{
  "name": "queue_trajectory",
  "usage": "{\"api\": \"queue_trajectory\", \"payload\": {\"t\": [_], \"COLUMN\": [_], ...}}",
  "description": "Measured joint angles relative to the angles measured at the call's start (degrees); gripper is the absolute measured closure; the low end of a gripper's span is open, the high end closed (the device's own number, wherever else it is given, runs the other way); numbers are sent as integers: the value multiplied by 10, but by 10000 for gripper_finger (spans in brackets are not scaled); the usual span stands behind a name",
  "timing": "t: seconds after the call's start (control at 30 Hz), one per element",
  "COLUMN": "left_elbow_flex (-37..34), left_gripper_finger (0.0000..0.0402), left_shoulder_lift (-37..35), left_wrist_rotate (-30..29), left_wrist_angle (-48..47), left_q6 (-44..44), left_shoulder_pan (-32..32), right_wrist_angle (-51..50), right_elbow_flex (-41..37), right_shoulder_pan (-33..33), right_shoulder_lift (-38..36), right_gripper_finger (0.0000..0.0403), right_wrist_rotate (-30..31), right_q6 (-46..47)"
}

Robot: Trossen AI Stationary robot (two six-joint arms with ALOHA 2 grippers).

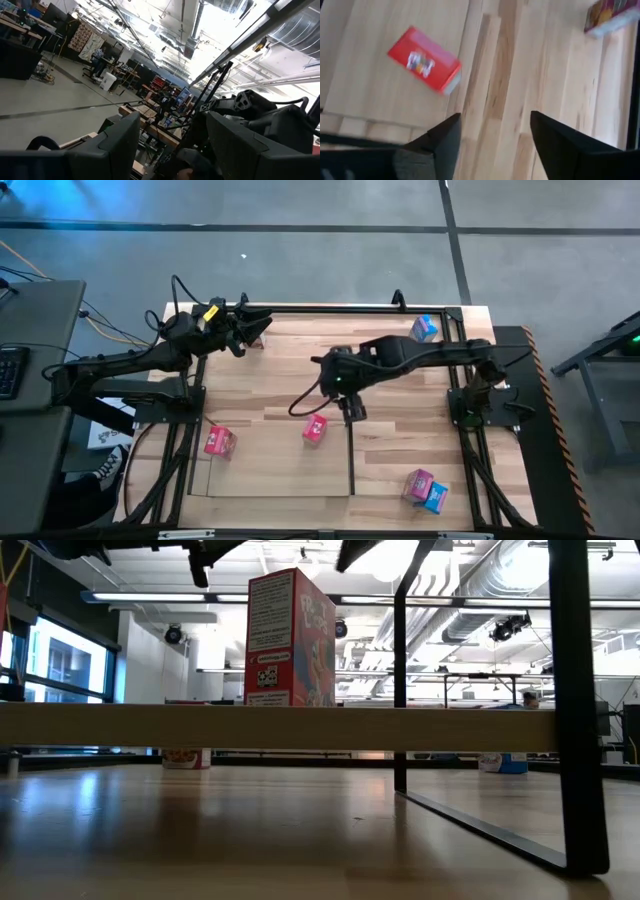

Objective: Stack cereal on shelf
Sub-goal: Adjust the red cereal boxes on the shelf to be aligned together

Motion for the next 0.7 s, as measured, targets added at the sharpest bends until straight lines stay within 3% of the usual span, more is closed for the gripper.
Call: {"api": "queue_trajectory", "payload": {"t": [0.17,0.4,0.53,0.7], "left_elbow_flex": [0,1,30,77], "left_gripper_finger": [180,180,180,180], "left_shoulder_lift": [0,0,0,0], "left_wrist_rotate": [0,24,55,78], "left_wrist_angle": [0,-1,-70,-174], "left_q6": [-1,-13,-15,25], "left_shoulder_pan": [0,0,0,0], "right_wrist_angle": [-68,-84,-60,66], "right_elbow_flex": [0,-1,-35,-188], "right_shoulder_pan": [0,6,15,28], "right_shoulder_lift": [-17,-41,-70,-164], "right_gripper_finger": [252,388,385,400], "right_wrist_rotate": [12,17,27,28], "right_q6": [41,83,105,166]}}
